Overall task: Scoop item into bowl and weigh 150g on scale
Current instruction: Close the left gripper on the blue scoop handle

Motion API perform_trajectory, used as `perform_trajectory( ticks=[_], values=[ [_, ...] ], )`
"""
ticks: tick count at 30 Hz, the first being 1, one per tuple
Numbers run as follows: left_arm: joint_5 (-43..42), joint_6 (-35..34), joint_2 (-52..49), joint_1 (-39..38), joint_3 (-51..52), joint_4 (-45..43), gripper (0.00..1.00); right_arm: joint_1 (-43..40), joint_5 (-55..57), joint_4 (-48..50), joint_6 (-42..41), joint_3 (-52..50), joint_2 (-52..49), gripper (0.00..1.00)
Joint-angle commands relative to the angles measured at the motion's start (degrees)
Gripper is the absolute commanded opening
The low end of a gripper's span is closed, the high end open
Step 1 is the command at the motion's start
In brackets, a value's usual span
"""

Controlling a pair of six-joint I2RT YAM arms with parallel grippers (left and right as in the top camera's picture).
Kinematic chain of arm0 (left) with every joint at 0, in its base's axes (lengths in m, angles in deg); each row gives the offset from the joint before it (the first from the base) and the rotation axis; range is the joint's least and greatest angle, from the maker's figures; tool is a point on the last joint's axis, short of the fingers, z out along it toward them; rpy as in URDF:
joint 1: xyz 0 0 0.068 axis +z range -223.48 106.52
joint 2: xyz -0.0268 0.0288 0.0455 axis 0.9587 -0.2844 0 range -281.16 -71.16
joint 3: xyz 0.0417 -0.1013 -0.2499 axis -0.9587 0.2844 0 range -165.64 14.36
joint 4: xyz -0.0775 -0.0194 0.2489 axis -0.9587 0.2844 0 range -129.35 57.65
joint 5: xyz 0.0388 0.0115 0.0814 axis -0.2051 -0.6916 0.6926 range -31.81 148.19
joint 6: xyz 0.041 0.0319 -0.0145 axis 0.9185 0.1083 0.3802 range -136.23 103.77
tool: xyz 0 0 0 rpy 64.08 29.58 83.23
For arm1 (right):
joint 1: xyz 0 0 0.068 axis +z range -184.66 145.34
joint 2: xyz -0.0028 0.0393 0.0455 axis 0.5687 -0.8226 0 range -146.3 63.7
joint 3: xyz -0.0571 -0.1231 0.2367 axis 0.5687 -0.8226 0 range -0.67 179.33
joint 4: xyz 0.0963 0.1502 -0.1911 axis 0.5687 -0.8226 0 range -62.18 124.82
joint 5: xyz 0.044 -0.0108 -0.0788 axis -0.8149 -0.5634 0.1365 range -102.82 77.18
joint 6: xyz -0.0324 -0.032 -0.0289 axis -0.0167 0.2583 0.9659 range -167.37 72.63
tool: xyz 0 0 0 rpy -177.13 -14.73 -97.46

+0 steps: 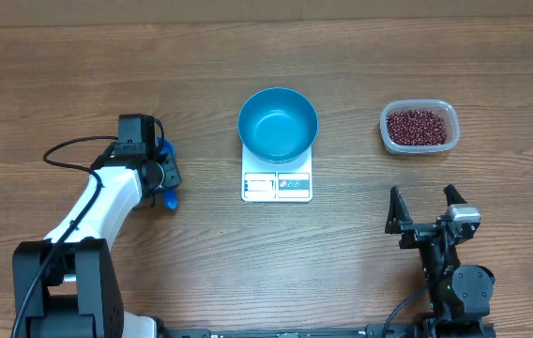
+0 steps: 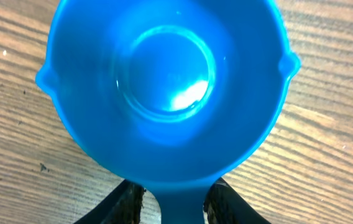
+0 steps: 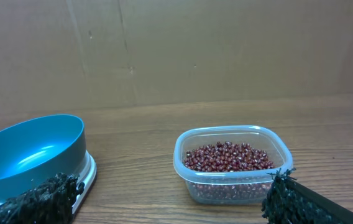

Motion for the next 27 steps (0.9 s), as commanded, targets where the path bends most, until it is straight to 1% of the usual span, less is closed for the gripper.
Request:
perform_trajectory(
  ticks=[1, 9, 16, 25, 27],
  values=[
    [-0.72, -0.39, -0.17, 0.22, -1.18, 0.42, 0.34, -0.11, 0.33, 0.33, -0.2, -0.57, 0.44, 1.0],
    [-2.86, -1.27, -0.17, 0.22, -1.18, 0.94, 0.29, -0.11, 0.33, 0.31, -0.2, -0.57, 0.44, 1.0],
    [-3.08, -1.22, -0.17, 0.22, -1.18, 1.7, 0.18, -0.11, 0.33, 0.31, -0.2, -0.57, 0.44, 1.0],
    [-3.17, -1.22, -0.17, 0.22, -1.4, 1.6, 0.17, -0.11, 0.33, 0.33, -0.2, -0.57, 0.46, 1.0],
    [-3.17, -1.22, -0.15, 0.22, -1.86, 1.88, 0.13, -0.11, 0.33, 0.33, -0.2, -0.57, 0.44, 1.0]
  ],
)
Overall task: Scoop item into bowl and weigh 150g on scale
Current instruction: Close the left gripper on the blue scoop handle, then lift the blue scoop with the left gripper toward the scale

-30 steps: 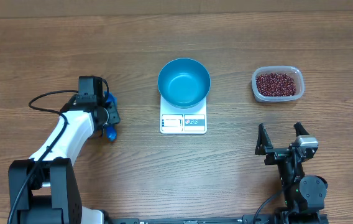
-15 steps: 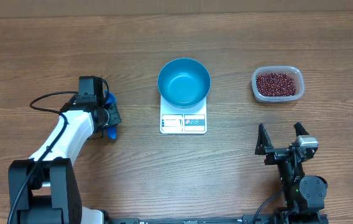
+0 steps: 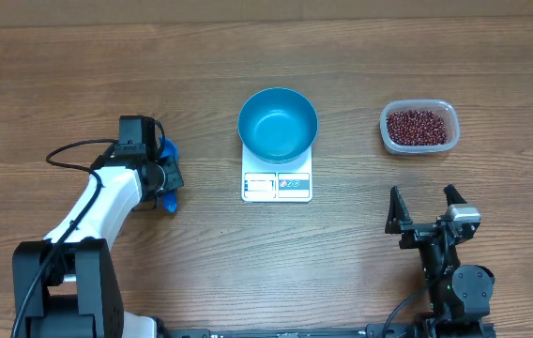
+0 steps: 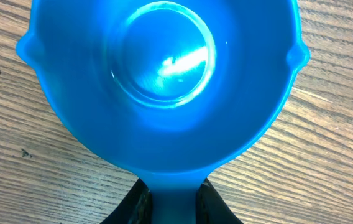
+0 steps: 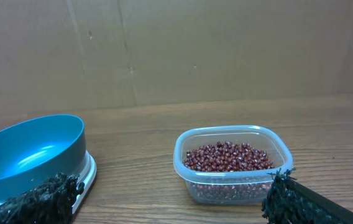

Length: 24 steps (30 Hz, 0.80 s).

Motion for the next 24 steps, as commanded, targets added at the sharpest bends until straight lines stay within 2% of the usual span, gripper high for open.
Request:
perform_trajectory(
  ticks=[1, 12, 18, 24],
  values=[
    [-0.63, -0.96, -0.11, 0.22, -2.43, 0.61, 0.1, -0.11, 0.35, 0.33, -0.17, -0.57, 0.44, 1.0],
    [-1.84, -0.96, 0.04, -0.28, -17.64, 14.43, 0.04, -0.11, 0.33, 0.31, -0.17, -0.57, 0.44, 1.0],
    [-10.38, -1.33, 0.04, -1.7, -27.39, 19.32, 0.04, -0.11, 0.33, 0.31, -0.17, -0.57, 0.46, 1.0],
    [-17.29, -5.33, 0.04, -5.84, -34.93, 22.64, 0.06, -0.11, 0.35, 0.31, -0.17, -0.57, 0.44, 1.0]
  ],
)
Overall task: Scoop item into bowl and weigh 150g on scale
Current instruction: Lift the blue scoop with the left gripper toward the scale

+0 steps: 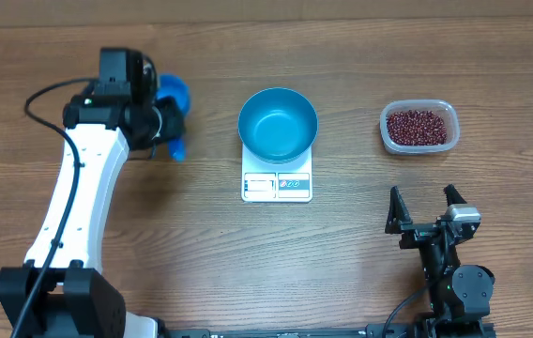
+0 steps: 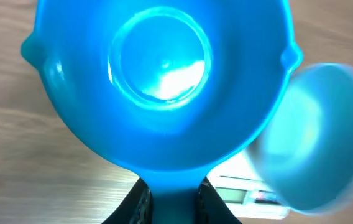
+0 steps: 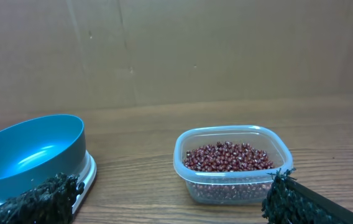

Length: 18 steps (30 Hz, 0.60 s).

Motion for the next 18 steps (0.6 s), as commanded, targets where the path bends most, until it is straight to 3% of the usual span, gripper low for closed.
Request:
perform_trajectory(
  ticks=[1, 8, 10, 18],
  values=[
    [-5.77, -4.02, 0.07, -3.23, -4.44, 1.25, 0.06, -0.11, 0.37, 0.31, -0.17, -0.57, 0.46, 1.0],
    [-6.64, -12.44, 0.07, -12.59, -6.91, 1.97, 0.07, -0.09, -1.05, 0.33, -0.74, -0.57, 0.44, 1.0],
    [-6.62, -14.56, 0.07, -14.56, -6.91, 1.88, 0.07, -0.09, -4.52, 0.72, -5.51, -0.57, 0.44, 1.0],
    [-6.38, -26.27, 0.04, -20.41, -6.91, 0.17, 0.06, -0.09, -17.4, 1.86, -55.52, -0.57, 0.44, 1.0]
  ],
)
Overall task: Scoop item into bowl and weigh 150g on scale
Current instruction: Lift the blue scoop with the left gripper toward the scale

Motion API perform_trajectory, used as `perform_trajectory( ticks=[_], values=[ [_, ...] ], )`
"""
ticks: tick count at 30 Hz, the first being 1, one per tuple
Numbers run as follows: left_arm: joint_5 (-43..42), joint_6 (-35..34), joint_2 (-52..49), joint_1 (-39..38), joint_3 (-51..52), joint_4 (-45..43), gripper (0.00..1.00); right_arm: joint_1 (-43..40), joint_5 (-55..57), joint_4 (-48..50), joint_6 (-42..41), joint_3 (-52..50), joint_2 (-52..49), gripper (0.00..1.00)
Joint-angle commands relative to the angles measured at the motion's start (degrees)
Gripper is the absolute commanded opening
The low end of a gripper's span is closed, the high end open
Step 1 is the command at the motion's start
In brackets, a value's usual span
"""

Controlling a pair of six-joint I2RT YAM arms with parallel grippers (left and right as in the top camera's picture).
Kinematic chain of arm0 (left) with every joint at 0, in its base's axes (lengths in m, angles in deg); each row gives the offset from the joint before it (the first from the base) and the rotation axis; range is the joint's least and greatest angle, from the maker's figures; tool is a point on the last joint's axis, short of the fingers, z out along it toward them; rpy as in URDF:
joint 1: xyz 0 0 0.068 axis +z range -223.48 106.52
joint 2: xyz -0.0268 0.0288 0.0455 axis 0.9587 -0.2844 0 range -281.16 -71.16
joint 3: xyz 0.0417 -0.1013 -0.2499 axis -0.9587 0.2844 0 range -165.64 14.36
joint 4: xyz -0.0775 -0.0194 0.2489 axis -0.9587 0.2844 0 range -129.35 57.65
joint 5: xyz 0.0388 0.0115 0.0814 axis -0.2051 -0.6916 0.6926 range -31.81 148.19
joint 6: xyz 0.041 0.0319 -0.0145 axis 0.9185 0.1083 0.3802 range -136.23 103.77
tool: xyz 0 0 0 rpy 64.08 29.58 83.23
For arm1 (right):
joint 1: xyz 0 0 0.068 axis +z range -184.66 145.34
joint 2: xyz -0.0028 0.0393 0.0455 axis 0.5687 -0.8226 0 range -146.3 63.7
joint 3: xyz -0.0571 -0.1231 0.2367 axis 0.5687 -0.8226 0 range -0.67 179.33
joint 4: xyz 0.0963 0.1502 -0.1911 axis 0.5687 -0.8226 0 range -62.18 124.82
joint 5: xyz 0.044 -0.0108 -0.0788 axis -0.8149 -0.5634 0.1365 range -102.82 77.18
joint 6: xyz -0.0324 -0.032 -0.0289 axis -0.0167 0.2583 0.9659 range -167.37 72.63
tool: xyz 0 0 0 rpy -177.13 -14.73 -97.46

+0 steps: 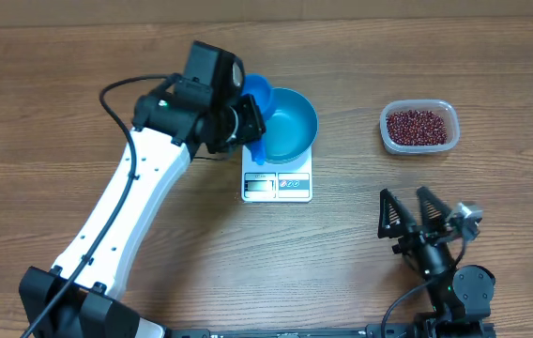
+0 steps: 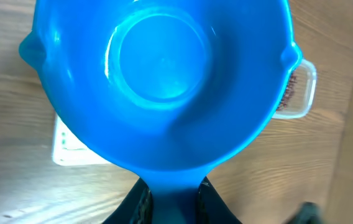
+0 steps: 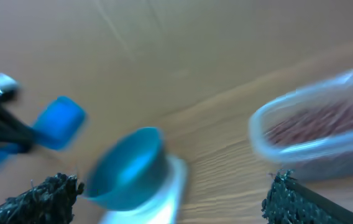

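My left gripper [image 1: 244, 124] is shut on the handle of a blue scoop [image 1: 255, 94], held empty above the left rim of the blue bowl [image 1: 290, 127]. That bowl stands on the white scale [image 1: 277, 185]. In the left wrist view the scoop [image 2: 158, 81] fills the frame, and my left gripper [image 2: 170, 194] clamps its handle. A clear tub of red beans [image 1: 418, 126] sits at the right. My right gripper [image 1: 415, 218] stands open near the front right, holding nothing.
The right wrist view is blurred by motion; the scoop [image 3: 58, 123], the bowl [image 3: 130, 165] and the bean tub [image 3: 325, 130] show in it between the open fingers [image 3: 46, 199]. Bare wooden table [image 1: 79, 56] lies all round.
My left arm has carried the scoop to the right, from left of the scale to over the bowl's left rim. My right gripper has tilted and turned leftward; it is still open.
At first my left gripper stood open round the scoop's handle on the table at the left. Then it was shut on the handle. Then the scoop was lifted and farther back. Now it hangs at the bowl, and the right arm has begun to move.
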Motion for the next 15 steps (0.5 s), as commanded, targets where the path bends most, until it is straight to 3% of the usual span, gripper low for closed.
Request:
perform_trajectory(
  ticks=[1, 5, 11, 15],
  values=[
    [-0.59, -7.87, 0.04, -1.7, -1.62, -0.98, 0.06, -0.11, -5.88, 0.57, -30.23, -0.57, 0.46, 1.0],
    [0.09, -10.47, 0.04, -3.5, -1.62, -2.62, 0.07, -0.11, -6.08, 0.68, -40.76, -0.57, 0.46, 1.0],
    [0.46, -14.12, -0.11, -5.35, -1.62, -4.85, 0.09, -0.11, -4.74, 1.05, -40.74, -0.57, 0.46, 1.0],
    [0.46, -15.65, -0.5, -6.14, -1.62, -5.16, 0.09, -0.09, -9.94, 4.68, -38.56, -0.57, 0.44, 1.0]
  ],
)
